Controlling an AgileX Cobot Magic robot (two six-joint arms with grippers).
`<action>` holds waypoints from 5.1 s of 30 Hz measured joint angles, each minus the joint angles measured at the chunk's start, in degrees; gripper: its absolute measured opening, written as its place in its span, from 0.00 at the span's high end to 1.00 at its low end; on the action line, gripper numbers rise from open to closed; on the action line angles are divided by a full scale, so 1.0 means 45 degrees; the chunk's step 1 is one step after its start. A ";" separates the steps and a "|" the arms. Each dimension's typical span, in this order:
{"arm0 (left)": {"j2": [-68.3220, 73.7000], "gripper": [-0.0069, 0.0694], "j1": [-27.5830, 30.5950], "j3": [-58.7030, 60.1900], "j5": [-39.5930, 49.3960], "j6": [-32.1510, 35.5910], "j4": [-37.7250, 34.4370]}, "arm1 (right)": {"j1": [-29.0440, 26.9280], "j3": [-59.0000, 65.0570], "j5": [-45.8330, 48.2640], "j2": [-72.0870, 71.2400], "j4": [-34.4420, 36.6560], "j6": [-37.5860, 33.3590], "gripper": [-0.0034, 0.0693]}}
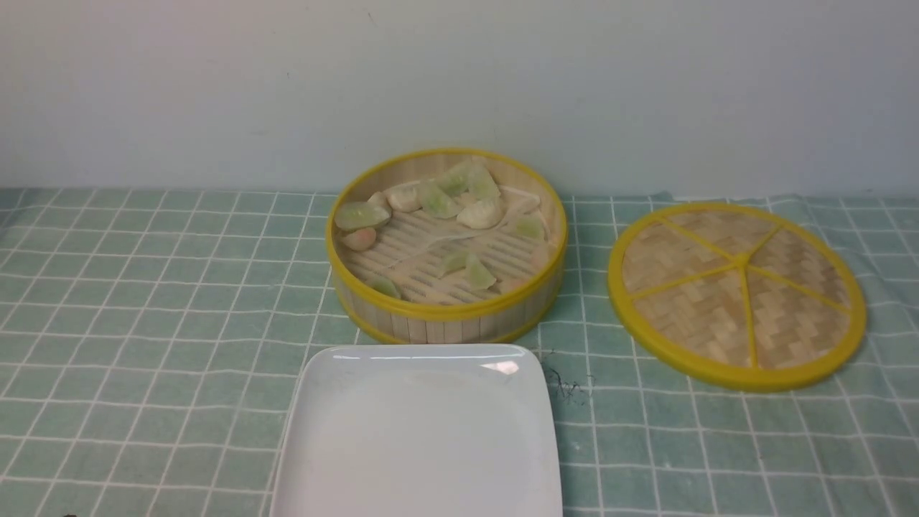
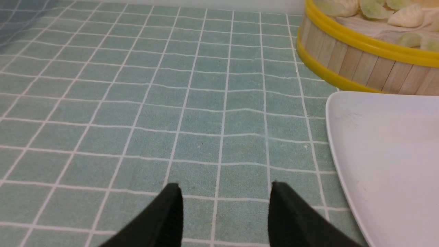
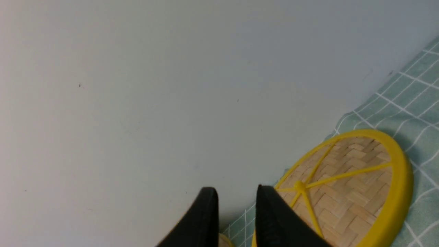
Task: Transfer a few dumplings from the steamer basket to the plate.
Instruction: Use the right arm to grab a dumpling from inside the steamer, then use the right arm to put the dumpling into the plate
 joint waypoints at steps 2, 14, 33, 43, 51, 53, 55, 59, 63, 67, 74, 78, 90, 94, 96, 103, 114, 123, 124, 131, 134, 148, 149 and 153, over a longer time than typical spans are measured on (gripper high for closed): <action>0.0000 0.49 0.0000 0.0000 0.0000 0.0000 0.0053 | 0.0000 -0.0018 -0.0247 0.0000 0.0000 -0.0085 0.75; 0.0000 0.49 0.0000 0.0011 -0.0012 0.0109 0.2438 | 0.0000 -0.7800 0.5193 0.4176 -0.1636 -0.3872 0.93; 0.0000 0.49 0.0000 0.0012 -0.0025 0.0121 0.2628 | 0.4399 -2.2753 1.4600 2.1368 -0.6622 -0.5732 0.96; 0.0000 0.49 0.0000 0.0012 -0.0025 0.0121 0.2640 | 0.6272 -3.0168 1.5085 2.7864 -0.7387 -0.4167 0.96; 0.0000 0.49 0.0000 0.0012 -0.0025 0.0121 0.2640 | 0.6282 -3.0613 1.5098 2.9788 -0.7254 -0.3971 0.91; 0.0000 0.49 0.0000 0.0012 -0.0025 0.0121 0.2640 | 0.6282 -3.0613 1.5098 3.0109 -0.7182 -0.4093 0.86; 0.0000 0.49 0.0000 0.0012 -0.0025 0.0121 0.2640 | 0.6282 -3.0624 1.5098 3.0291 -0.7181 -0.4152 0.82; 0.0000 0.49 0.0000 0.0012 -0.0025 0.0121 0.2640 | 0.6282 -3.0624 1.5085 3.0796 -0.7153 -0.4557 0.58; 0.0000 0.49 0.0000 0.0012 -0.0025 0.0121 0.2640 | 0.6282 -3.0624 1.4534 3.1159 -0.7711 -0.5071 0.37; 0.0000 0.49 0.0000 0.0012 -0.0025 0.0121 0.2640 | 0.6282 -3.0624 1.3778 3.1537 -0.8322 -0.5214 0.26; 0.0000 0.49 0.0000 0.0012 -0.0025 0.0121 0.2640 | 0.6282 -3.0624 1.3090 3.1945 -0.8415 -0.5270 0.24; 0.0000 0.49 0.0000 0.0012 -0.0025 0.0121 0.2640 | 0.6310 -3.0624 1.2925 3.2446 -0.8577 -0.5295 0.25; 0.0000 0.49 0.0000 0.0012 -0.0025 0.0133 0.2640 | 0.6322 -3.0681 1.3438 3.2445 -0.8926 -0.5288 0.78; 0.0000 0.49 0.0000 0.0012 -0.0014 0.0133 0.2640 | 0.6322 -3.1257 1.4692 3.1704 -0.8972 -0.5073 0.77; 0.0000 0.49 0.0000 0.0012 -0.0014 0.0133 0.2640 | 0.6322 -3.1562 1.4935 3.1188 -0.8827 -0.5017 0.77; 0.0000 0.49 0.0000 0.0012 -0.0014 0.0133 0.2640 | 0.6322 -3.1204 1.5050 2.8135 -0.7732 -0.4686 0.77; 0.0000 0.49 0.0000 0.0012 -0.0014 0.0133 0.2640 | 0.6666 -2.3223 1.5082 2.2593 -0.5303 -0.5026 0.77; 0.0000 0.49 0.0000 0.0012 -0.0014 0.0133 0.2640 | 0.8690 -1.8857 1.2976 2.3114 -0.5122 -0.5517 0.77; 0.0000 0.49 0.0000 0.0012 -0.0014 0.0133 0.2640 | 0.8781 -1.8786 1.2796 2.3321 -0.5112 -0.5517 0.77; 0.0000 0.49 0.0000 0.0012 -0.0014 0.0133 0.2640 | 0.8887 -1.8707 1.1931 2.5064 -0.4820 -0.5320 0.77; 0.0000 0.49 0.0000 0.0012 -0.0014 0.0133 0.2640 | 0.8887 -1.8707 1.1693 2.5614 -0.4886 -0.5305 0.73; 0.0000 0.49 0.0000 0.0049 -0.0002 0.0997 0.4514 | 0.8887 -1.8903 1.0952 2.6150 -0.5173 -0.5252 0.18; 0.0000 0.49 0.0000 0.0049 -0.0002 0.1010 0.4567 | 0.8887 -1.9006 1.1109 2.6002 -0.5173 -0.5180 0.17; 0.0000 0.49 0.0000 0.0049 -0.0002 0.1010 0.4659 | 0.8887 -1.9319 1.1597 2.4462 -0.5282 -0.4782 0.23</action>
